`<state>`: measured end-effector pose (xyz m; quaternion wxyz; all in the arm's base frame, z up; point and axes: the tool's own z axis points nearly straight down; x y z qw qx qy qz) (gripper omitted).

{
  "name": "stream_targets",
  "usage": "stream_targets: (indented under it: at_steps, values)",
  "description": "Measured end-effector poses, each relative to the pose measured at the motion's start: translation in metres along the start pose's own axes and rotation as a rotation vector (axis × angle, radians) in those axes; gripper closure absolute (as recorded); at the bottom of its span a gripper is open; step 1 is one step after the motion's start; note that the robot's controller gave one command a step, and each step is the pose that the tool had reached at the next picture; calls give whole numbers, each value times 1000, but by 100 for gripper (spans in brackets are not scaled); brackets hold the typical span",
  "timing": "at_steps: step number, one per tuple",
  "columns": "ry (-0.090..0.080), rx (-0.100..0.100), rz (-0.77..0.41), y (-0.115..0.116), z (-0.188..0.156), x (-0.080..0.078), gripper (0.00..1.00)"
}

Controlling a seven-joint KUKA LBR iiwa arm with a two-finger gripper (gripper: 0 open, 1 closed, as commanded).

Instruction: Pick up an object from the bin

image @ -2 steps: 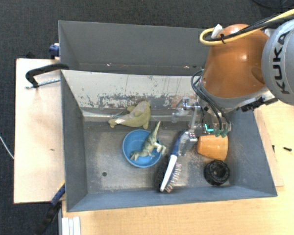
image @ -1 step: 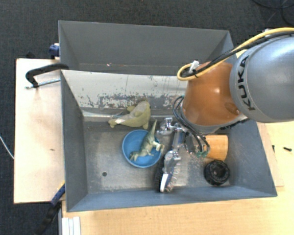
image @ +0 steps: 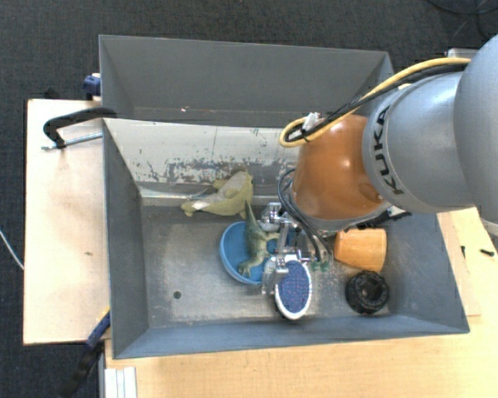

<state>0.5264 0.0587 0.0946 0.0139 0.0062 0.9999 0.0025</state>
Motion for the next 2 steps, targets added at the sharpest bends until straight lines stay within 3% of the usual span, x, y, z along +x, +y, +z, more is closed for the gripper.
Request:
stream_targets:
  at_steps: [1, 2]
  values:
    - [1, -1, 0, 1, 1, 0, 100]
    - [14, 2, 10, 12, -122, -12, 100]
